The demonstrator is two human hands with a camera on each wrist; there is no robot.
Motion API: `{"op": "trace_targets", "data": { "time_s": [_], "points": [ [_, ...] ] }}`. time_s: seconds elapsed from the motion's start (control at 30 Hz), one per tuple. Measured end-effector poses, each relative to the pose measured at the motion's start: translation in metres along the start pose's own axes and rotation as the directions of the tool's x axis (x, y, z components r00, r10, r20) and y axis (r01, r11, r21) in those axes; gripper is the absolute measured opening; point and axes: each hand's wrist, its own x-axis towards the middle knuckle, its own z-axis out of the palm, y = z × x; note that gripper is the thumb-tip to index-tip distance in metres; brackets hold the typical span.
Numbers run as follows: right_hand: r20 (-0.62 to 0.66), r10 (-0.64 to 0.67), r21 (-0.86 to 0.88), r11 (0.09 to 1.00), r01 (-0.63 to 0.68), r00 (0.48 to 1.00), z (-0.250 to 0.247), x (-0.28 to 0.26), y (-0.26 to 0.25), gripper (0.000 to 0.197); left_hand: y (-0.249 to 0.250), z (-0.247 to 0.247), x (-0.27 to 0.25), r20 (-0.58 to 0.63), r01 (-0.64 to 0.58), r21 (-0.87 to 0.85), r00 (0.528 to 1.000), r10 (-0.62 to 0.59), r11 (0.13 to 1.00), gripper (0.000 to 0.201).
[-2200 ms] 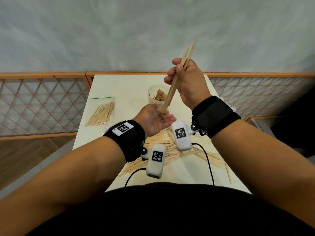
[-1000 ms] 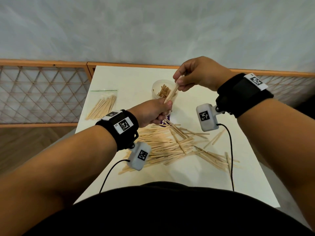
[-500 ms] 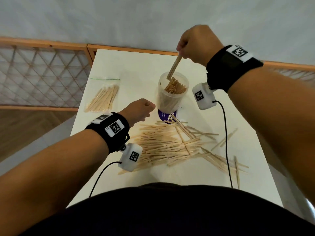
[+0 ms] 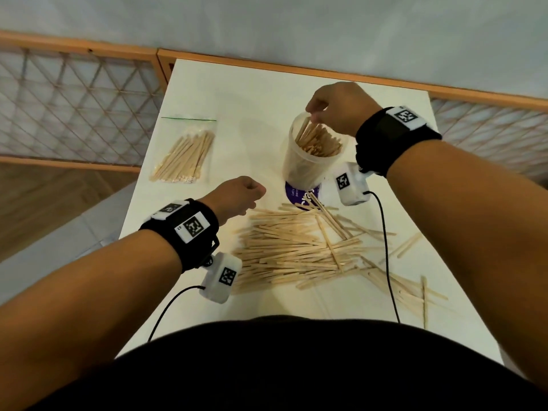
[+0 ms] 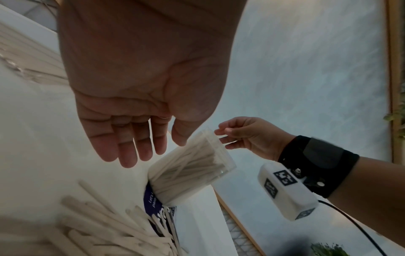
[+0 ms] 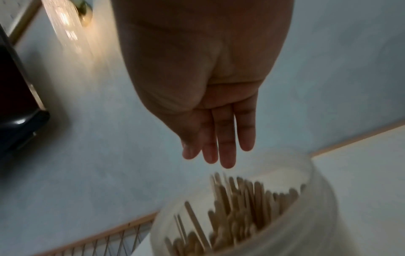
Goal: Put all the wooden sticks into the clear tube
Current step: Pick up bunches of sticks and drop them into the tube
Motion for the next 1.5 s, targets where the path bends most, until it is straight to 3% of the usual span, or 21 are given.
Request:
{"op": "trace_targets", "data": {
  "time_s": [0.17, 0.27, 0.33, 0.43, 0.6, 0.77, 0.87, 1.0, 1.07, 1.17, 1.5],
  "points": [
    [-0.177, 0.124, 0.245, 0.966, -0.078, 0.976, -0.022, -0.047, 0.023, 0.012, 0.013, 0.022, 0.002, 0.058, -0.068, 0.176, 0.997, 0.059, 0.982, 0.020],
    [-0.217, 0.209, 0.279, 0.949, -0.145, 0.953, -0.016, -0.082, 0.044, 0.013, 0.009, 0.032, 0.005, 0.054, -0.116, 0.403, 0.993, 0.103, 0.908, 0.034],
    [-0.164, 0.251, 0.232, 0.950, -0.210, 0.954, 0.001, -0.104, 0.064, 0.016, 0.001, 0.040, 0.006, 0.072, -0.137, 0.524, 0.991, 0.117, 0.841, 0.056],
    [0.039, 0.307, 0.063, 0.949, -0.309, 0.951, 0.040, -0.135, 0.099, 0.025, -0.013, 0.057, 0.002, 0.100, -0.137, 0.633, 0.990, 0.094, 0.762, 0.070],
    [0.219, 0.456, 0.020, 0.882, -0.471, 0.863, 0.085, -0.177, 0.142, 0.042, -0.030, 0.074, 0.001, 0.067, -0.071, 0.681, 0.997, 0.035, 0.729, 0.080],
    [0.268, 0.383, 0.084, 0.905, -0.418, 0.884, 0.123, -0.178, 0.136, 0.056, -0.028, 0.093, -0.007, 0.121, -0.158, 0.780, 0.987, 0.101, 0.605, 0.077],
    [0.219, 0.326, 0.112, 0.928, -0.355, 0.920, 0.141, -0.166, 0.120, 0.067, -0.039, 0.101, -0.007, 0.050, -0.104, 0.771, 0.993, 0.103, 0.628, 0.085],
    [0.205, 0.163, -0.050, 0.987, -0.156, 0.965, 0.156, -0.160, 0.097, 0.078, -0.046, 0.111, -0.012, 0.031, -0.142, 0.819, 0.978, 0.204, 0.556, 0.082],
    [0.191, 0.095, -0.145, 0.987, -0.068, 0.977, 0.163, -0.161, 0.091, 0.067, -0.050, 0.112, -0.011, -0.008, -0.127, 0.830, 0.971, 0.239, 0.543, 0.068],
    [0.151, 0.068, -0.164, 0.985, -0.043, 0.986, 0.169, -0.163, 0.093, 0.043, -0.053, 0.109, -0.012, -0.058, -0.090, 0.816, 0.970, 0.236, 0.570, 0.054],
    [0.234, 0.130, -0.067, 0.991, -0.117, 0.964, 0.160, -0.166, 0.108, 0.026, -0.051, 0.099, -0.014, -0.128, -0.049, 0.760, 0.966, 0.224, 0.648, 0.034]
  ]
}}
